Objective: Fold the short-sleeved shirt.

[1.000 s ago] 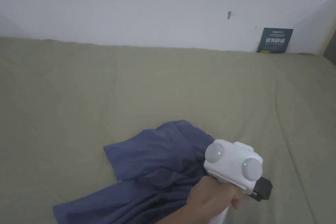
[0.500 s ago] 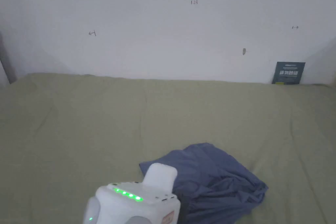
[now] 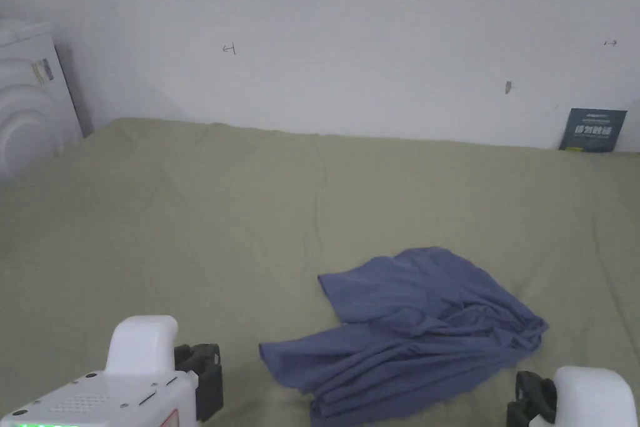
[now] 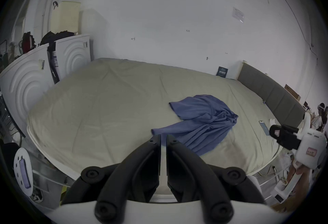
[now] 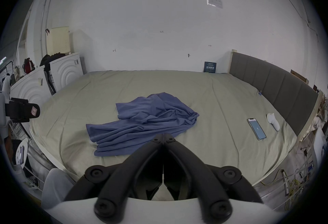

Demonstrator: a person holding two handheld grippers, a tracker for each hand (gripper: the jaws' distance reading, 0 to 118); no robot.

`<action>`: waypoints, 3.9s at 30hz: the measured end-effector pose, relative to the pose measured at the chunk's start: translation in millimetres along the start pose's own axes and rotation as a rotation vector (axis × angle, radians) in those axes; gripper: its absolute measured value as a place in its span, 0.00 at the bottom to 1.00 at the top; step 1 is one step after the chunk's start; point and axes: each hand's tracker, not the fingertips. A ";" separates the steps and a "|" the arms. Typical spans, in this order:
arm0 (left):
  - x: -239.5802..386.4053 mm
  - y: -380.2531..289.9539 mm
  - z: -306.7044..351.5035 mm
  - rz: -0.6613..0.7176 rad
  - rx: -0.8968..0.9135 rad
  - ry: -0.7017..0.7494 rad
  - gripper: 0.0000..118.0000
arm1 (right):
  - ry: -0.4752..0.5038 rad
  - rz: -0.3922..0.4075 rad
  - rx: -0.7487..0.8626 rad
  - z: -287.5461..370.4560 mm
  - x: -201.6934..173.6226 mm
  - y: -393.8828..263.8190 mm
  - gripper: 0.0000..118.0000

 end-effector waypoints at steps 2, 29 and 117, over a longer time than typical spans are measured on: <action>-4.4 3.1 -4.7 0.023 -0.018 -0.016 0.06 | 0.004 0.012 0.000 0.2 -3.3 1.0 0.00; 14.6 -10.2 -299.8 -0.289 -0.542 0.007 0.82 | -0.006 -0.038 -0.176 -73.1 18.3 -17.8 0.00; -0.2 183.7 -74.0 -0.182 0.008 0.168 0.01 | -0.011 0.137 0.077 -37.3 122.2 318.7 0.03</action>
